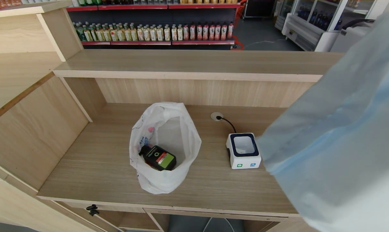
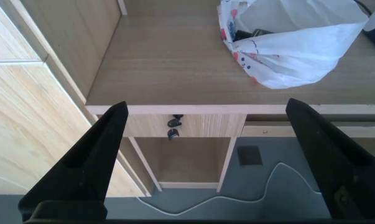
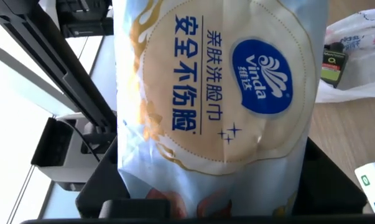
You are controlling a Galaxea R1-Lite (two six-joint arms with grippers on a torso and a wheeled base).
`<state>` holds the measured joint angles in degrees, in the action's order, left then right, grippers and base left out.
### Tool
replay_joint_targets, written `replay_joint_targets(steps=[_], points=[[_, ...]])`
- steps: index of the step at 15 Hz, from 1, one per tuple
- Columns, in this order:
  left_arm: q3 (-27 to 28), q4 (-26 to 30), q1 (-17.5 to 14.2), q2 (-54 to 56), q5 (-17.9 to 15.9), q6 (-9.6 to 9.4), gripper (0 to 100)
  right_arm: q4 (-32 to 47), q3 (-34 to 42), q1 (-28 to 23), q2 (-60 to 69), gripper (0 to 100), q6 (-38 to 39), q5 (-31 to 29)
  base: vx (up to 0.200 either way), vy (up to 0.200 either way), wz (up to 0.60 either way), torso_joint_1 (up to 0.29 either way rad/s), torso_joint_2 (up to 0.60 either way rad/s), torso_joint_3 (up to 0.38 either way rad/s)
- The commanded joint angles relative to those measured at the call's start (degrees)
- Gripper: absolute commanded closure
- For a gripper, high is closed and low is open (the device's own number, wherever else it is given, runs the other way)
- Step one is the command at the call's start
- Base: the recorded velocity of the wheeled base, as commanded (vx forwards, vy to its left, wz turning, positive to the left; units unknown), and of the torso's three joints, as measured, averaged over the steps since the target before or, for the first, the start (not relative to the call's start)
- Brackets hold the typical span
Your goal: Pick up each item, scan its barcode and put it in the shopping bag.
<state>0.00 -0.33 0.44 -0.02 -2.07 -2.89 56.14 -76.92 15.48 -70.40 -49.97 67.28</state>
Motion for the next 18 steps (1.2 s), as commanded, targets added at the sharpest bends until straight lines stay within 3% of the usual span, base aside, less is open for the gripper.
replay_joint_targets(steps=[1,5,7,8,9,10,12,14,16,18], points=[[0.0,0.0,0.0,0.0,0.1,-0.01,0,0.0,-0.3,0.1,-0.5,100,0.0,0.0,0.0,0.0,0.0,0.0,0.0,0.0],[0.0,0.0,0.0,0.0,0.0,-0.01,0,-1.3,-1.8,0.0,-1.6,100,-0.1,0.0,0.0,0.0,0.0,0.0,0.0,0.0],[0.0,0.0,0.0,0.0,0.0,-0.01,0,-6.7,-1.1,-1.9,-2.3,100,-0.4,-1.9,0.0,0.0,0.0,0.0,0.0,0.0],[0.0,0.0,0.0,0.0,0.0,-0.01,0,-21.4,4.0,-10.1,-2.2,100,-0.3,-7.0,0.0,0.0,0.0,0.0,0.0,0.0],[0.0,0.0,0.0,0.0,0.0,0.08,0,-31.4,9.1,-15.0,-1.8,100,-0.1,-11.8,0.0,0.0,0.0,0.0,0.0,0.0],[0.0,0.0,0.0,0.0,0.0,-0.01,0,-40.7,14.5,-18.5,-1.3,100,0.0,-18.2,0.0,0.0,0.0,0.0,0.0,0.0],[0.0,0.0,0.0,0.0,0.0,-0.01,0,-53.9,25.7,-20.6,0.4,100,2.5,-27.3,0.0,0.0,0.0,0.0,0.0,0.0],[0.0,0.0,0.0,0.0,0.1,-0.01,0,-60.2,31.6,-22.8,1.8,100,3.9,-32.0,0.0,0.0,0.0,0.0,0.0,0.0],[0.0,0.0,0.0,0.0,0.1,-0.01,0,-61.8,35.0,-23.7,2.4,100,10.2,-39.4,0.0,0.0,0.0,0.0,0.0,0.0],[0.0,0.0,0.0,0.0,0.1,0.08,0,-64.3,35.4,-23.7,1.4,100,15.4,-41.0,0.0,0.0,0.0,0.0,0.0,0.0]])
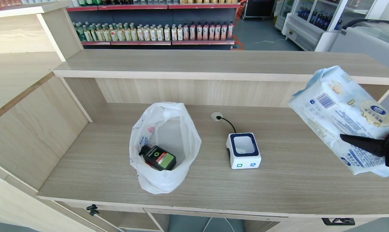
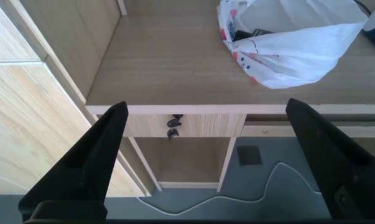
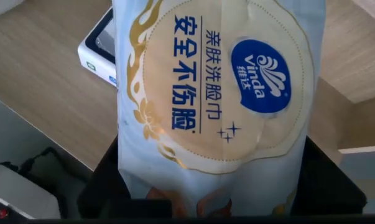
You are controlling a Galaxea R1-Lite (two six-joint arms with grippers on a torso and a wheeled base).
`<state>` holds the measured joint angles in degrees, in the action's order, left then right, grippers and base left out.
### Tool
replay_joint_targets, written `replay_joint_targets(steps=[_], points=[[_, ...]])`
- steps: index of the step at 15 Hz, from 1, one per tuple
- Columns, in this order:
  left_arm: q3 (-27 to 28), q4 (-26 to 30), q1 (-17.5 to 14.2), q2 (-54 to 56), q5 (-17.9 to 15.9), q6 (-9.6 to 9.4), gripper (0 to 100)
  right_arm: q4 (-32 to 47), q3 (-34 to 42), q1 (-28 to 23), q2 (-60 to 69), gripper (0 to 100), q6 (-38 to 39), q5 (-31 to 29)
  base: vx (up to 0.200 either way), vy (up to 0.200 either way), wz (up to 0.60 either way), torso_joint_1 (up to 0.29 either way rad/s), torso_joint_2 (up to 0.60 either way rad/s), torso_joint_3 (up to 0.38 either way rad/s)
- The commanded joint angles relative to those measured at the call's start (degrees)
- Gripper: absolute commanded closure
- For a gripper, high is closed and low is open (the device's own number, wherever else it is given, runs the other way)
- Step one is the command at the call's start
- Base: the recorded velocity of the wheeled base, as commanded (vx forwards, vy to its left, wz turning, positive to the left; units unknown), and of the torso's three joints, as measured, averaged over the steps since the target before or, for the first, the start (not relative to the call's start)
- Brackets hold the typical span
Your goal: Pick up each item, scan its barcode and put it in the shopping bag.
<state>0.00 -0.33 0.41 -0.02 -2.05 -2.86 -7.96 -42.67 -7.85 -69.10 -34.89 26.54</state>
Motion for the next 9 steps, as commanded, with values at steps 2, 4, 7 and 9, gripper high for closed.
replay_joint_targets(steps=[2,4,7,9], points=[[0.0,0.0,0.0,0.0,-0.1,0.05,0,-1.6,2.1,0.8,-0.2,100,0.4,-3.6,0.0,0.0,0.0,0.0,0.0,0.0],[0.0,0.0,0.0,0.0,-0.1,-0.04,0,-6.0,3.2,2.3,-0.6,100,0.4,-5.9,0.0,0.0,0.0,0.0,0.0,0.0],[0.0,0.0,0.0,0.0,-0.1,-0.04,0,-8.0,3.2,5.1,-1.4,100,0.3,-6.6,0.0,0.0,0.0,0.0,0.0,0.0],[0.0,0.0,0.0,0.0,-0.1,0.05,0,-8.7,3.4,7.3,-1.3,100,0.3,-6.7,0.0,0.0,0.0,0.0,0.0,0.0]])
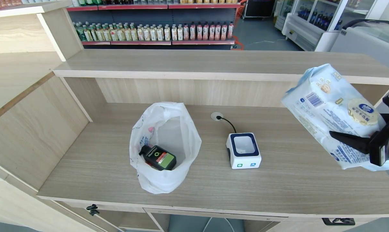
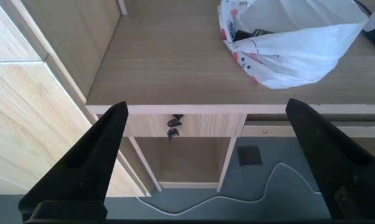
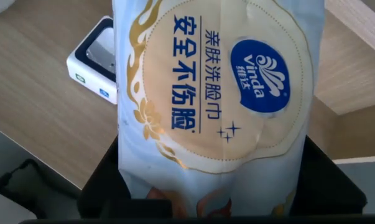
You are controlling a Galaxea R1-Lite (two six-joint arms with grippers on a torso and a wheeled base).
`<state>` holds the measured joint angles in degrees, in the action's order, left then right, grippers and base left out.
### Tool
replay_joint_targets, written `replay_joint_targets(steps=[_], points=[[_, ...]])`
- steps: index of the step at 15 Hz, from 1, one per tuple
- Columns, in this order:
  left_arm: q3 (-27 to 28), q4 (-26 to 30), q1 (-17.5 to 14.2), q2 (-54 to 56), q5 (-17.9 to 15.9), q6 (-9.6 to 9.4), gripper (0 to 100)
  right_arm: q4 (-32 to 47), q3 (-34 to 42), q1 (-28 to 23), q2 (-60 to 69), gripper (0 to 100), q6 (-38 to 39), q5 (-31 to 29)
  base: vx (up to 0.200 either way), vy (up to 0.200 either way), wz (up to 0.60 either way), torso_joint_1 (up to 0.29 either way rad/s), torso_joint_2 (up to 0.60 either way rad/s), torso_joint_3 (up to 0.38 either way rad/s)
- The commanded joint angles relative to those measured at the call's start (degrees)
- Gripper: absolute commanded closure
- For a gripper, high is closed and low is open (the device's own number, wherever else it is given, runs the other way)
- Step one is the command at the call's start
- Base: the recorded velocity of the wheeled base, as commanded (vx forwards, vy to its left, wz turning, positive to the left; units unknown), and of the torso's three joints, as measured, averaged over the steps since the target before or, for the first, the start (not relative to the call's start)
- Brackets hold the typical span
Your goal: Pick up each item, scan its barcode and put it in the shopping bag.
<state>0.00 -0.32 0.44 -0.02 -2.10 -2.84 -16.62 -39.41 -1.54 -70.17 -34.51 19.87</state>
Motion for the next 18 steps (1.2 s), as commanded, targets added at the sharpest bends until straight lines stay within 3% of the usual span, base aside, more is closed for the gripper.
replay_joint_targets(steps=[1,4,7,11,13,15,16,18], points=[[0.0,0.0,0.0,0.0,0.0,0.03,0,-0.7,0.2,2.3,-0.3,100,0.0,0.0,0.0,0.0,0.0,0.0,0.0,0.0],[0.0,0.0,0.0,0.0,0.0,-0.06,0,-2.2,0.5,6.4,-0.5,100,-0.1,-0.5,0.0,0.0,0.0,0.0,0.0,0.0],[0.0,0.0,0.0,0.0,0.0,0.03,0,-4.0,0.9,6.5,-1.1,100,-0.1,-0.5,0.0,0.0,0.4,0.002,0.0,0.0],[0.0,0.0,0.0,0.0,0.0,-0.06,0,-4.0,1.3,6.0,-0.8,100,-6.0,-0.5,0.0,0.0,0.6,-0.001,0.0,0.001],[0.0,0.0,0.0,0.0,0.0,0.03,0,-2.8,1.1,4.9,-0.7,100,-7.9,-0.5,0.0,0.0,0.0,0.0,0.0,0.0],[0.0,0.0,0.0,0.0,0.0,-0.06,0,-2.3,0.6,1.2,-0.7,100,-14.6,-0.4,0.0,0.0,0.0,0.0,0.0,0.0],[0.0,0.0,0.0,0.0,0.0,0.03,0,-4.0,0.5,-3.1,-1.4,100,-24.6,-0.4,0.0,0.0,0.0,0.0,0.0,0.0],[0.0,0.0,0.0,0.0,0.0,-0.06,0,-8.1,0.8,-4.8,-3.3,100,-31.8,-0.3,0.0,0.0,0.0,0.0,0.0,0.0]])
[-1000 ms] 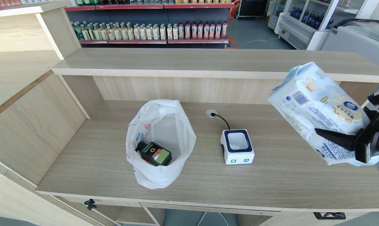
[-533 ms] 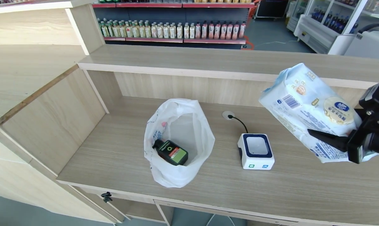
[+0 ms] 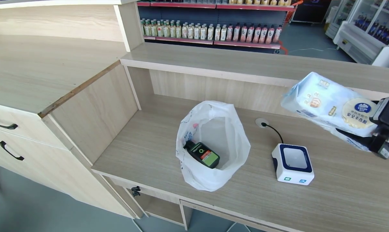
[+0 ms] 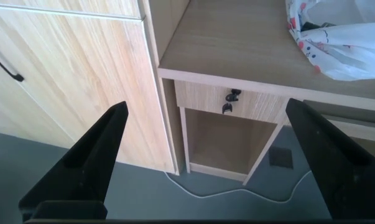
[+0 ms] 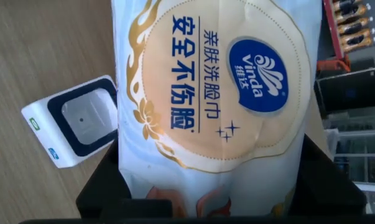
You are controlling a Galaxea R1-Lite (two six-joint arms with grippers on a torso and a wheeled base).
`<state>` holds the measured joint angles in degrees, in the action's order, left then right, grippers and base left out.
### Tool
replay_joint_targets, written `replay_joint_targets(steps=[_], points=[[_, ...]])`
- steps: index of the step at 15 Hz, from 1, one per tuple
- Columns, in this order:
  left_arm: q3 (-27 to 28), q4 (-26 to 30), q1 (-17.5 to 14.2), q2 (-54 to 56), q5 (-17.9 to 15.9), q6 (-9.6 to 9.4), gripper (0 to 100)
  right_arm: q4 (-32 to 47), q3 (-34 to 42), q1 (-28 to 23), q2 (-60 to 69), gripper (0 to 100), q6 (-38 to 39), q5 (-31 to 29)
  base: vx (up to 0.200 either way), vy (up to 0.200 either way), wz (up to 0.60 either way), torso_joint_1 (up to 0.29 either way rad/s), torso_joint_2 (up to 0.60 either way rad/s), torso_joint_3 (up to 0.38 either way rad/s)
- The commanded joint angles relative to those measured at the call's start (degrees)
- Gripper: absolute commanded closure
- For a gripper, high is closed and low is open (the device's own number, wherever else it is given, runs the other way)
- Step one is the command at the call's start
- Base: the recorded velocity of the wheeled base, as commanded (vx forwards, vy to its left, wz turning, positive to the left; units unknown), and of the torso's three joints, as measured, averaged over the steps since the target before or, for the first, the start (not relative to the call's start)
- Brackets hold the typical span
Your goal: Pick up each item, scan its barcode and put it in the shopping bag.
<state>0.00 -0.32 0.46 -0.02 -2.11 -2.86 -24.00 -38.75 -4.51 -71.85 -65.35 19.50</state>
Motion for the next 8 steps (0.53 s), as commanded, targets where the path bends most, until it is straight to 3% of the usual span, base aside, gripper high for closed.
replay_joint_targets(steps=[1,3,5,8], points=[[0.0,0.0,0.0,0.0,0.1,0.05,0,-2.1,0.0,-2.5,-3.6,100,-4.3,0.3,0.0,0.0,0.0,0.0,0.0,0.0],[0.0,0.0,0.0,0.0,0.1,-0.04,0,-7.0,1.0,-4.7,-8.1,100,-9.8,1.9,0.0,0.0,0.0,0.0,0.0,0.0],[0.0,0.0,0.0,0.0,0.0,-0.04,0,-18.5,4.6,-6.7,-15.4,100,-9.5,8.3,0.0,0.0,0.0,0.0,0.0,0.0],[0.0,0.0,0.0,0.0,0.0,0.05,0,-24.1,3.7,-7.5,-22.8,100,-9.4,16.3,0.0,0.0,0.0,0.0,0.0,0.0]])
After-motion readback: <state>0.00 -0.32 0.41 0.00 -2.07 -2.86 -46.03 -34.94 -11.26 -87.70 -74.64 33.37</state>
